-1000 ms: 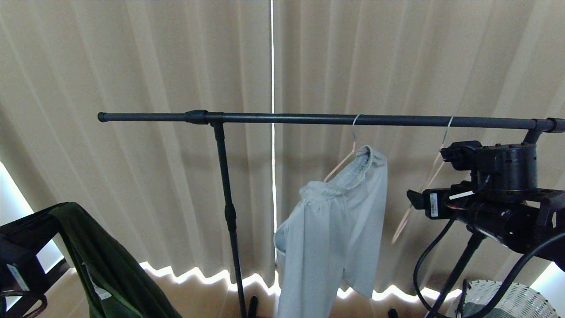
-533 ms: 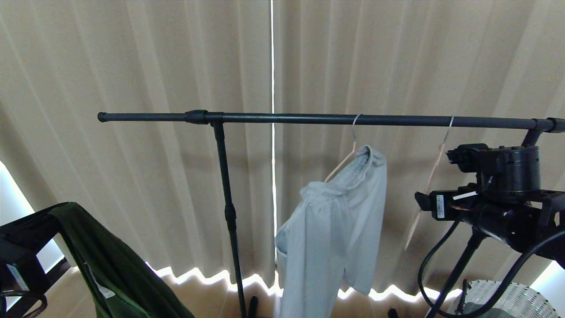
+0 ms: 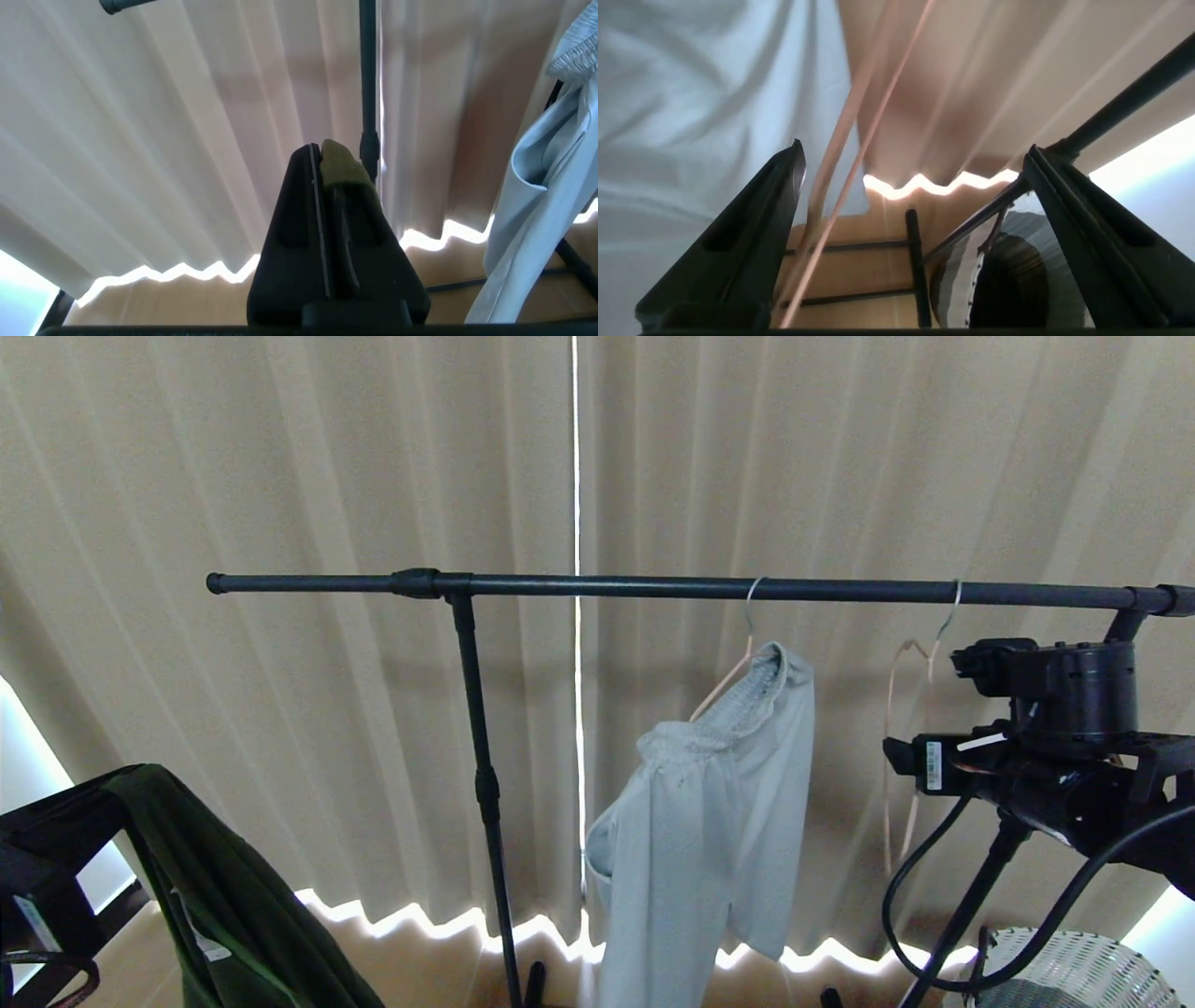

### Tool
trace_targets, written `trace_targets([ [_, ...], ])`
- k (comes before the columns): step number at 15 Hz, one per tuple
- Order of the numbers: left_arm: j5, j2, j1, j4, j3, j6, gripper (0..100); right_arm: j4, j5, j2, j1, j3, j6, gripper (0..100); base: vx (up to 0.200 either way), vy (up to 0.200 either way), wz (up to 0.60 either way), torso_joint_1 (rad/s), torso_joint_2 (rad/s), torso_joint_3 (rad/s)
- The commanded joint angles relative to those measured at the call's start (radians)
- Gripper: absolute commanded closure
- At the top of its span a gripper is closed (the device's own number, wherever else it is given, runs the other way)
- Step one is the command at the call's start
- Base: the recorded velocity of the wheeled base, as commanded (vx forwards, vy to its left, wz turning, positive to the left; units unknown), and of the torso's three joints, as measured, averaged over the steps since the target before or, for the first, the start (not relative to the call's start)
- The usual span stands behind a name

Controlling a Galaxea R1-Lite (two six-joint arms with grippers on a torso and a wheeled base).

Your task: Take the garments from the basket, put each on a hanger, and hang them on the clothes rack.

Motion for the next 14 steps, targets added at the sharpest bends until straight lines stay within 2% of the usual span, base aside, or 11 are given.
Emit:
trace_targets([
  [1,0.000,0.002,0.000,0.000,0.000,0.000,100,0.000,0.002,0.009,-0.015,-0.003,-0.001,0,0.000,0.000,0.00,0.000,0.00,0.000],
  [2,0.000,0.002,0.000,0.000,0.001,0.000,100,0.000,0.002,0.011,-0.019,-0.003,-0.001,0,0.000,0.000,0.00,0.000,0.00,0.000],
  [3,0.000,0.002,0.000,0.000,0.001,0.000,100,-0.003,0.002,0.020,-0.022,-0.003,0.001,100,0.000,0.000,0.00,0.000,0.00,0.000],
  [14,0.000,0.000,0.000,0.000,0.001,0.000,100,-0.007,0.011,-0.020,-0.030,-0.005,-0.001,100,0.000,0.000,0.00,0.000,0.00,0.000],
])
